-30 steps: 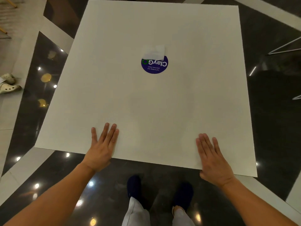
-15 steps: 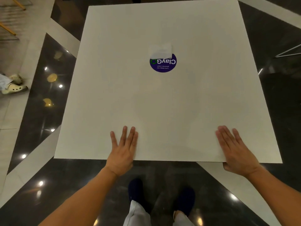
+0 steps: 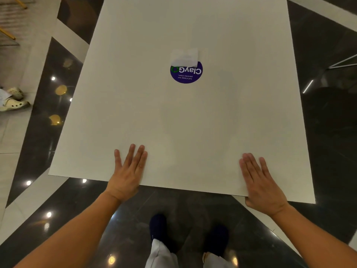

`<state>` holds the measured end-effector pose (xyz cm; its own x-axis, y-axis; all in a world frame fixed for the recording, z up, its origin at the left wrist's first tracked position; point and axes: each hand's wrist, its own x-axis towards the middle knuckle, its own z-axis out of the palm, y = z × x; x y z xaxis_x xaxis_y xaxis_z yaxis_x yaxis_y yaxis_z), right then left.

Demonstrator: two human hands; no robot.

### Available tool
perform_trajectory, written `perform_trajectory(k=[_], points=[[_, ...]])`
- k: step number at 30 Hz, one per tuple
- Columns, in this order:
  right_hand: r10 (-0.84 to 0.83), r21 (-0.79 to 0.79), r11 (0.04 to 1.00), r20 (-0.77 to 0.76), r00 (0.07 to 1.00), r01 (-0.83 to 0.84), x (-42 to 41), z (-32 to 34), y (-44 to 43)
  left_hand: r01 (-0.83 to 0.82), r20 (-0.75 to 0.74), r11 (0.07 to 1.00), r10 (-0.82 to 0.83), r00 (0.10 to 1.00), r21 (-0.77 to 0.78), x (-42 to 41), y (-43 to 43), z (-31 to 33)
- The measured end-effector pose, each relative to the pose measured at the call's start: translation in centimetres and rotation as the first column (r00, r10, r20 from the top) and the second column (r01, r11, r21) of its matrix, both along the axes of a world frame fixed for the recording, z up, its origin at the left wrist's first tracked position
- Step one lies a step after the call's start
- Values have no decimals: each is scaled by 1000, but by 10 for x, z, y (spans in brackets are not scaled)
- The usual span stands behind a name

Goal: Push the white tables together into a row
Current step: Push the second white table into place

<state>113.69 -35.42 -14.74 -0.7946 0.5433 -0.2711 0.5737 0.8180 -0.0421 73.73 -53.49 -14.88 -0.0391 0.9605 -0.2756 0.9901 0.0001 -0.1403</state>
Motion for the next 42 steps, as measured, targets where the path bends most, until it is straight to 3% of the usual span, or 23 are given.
perform_trajectory(k=[14,42], points=[[68,2,998,22,997,-68,16,5,56,-58,26,998,57,998,13,29,27,-1],[33,-14,999,24,999,-33,-10,3,73,-46,58,998,47,997,-31,-4,51,-1]])
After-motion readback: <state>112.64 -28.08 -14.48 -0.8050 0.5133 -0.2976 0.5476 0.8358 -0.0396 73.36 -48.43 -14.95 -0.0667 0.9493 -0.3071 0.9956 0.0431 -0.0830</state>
